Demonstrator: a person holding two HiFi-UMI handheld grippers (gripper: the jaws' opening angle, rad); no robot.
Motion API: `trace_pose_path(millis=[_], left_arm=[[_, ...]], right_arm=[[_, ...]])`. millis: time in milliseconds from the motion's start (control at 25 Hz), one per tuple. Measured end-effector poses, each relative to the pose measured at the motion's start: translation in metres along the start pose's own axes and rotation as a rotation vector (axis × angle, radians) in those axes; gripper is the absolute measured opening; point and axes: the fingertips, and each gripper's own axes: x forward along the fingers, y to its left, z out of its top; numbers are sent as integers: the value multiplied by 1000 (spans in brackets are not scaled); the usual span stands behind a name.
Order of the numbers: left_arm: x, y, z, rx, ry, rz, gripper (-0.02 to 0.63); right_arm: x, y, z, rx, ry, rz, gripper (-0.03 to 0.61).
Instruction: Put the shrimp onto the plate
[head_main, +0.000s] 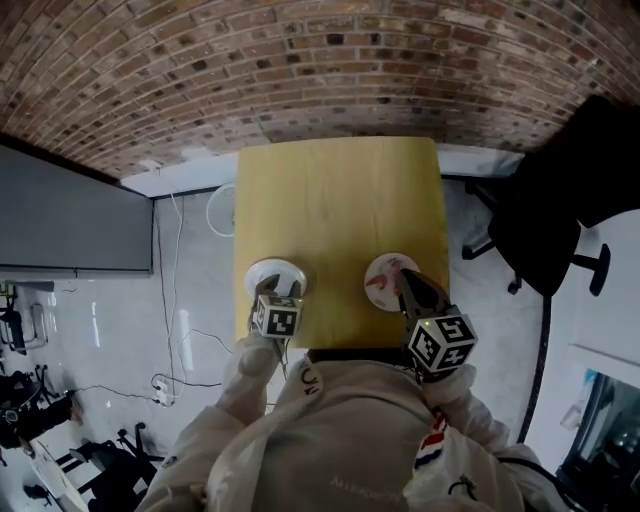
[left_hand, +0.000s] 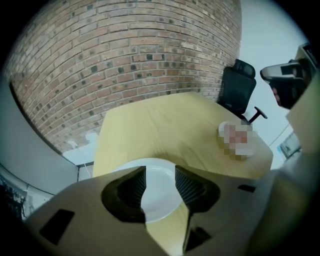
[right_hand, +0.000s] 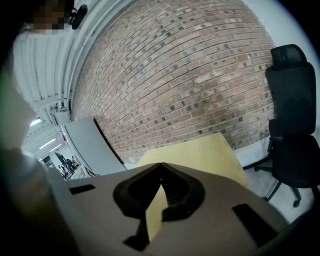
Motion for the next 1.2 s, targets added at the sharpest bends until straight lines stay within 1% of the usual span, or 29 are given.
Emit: trace_pose_path(millis=[440,560,720,920,1200], left_arm=[[10,70,-32,-69,34,2,179],[16,83,-39,-83,45,-10,181],[24,88,-44,-83,60,-56,181],[31,81,-49,-70,86,-118,183],[37,80,-52,-70,103,-142,183]], right_arm=[[56,54,-1,-37,51,38,25],[70,64,-4,-43,65,42,25],[83,71,-6,-48,82,33,25],[93,77,-6,-53,99,21,25],[104,85,-6,-65,113,33,25]])
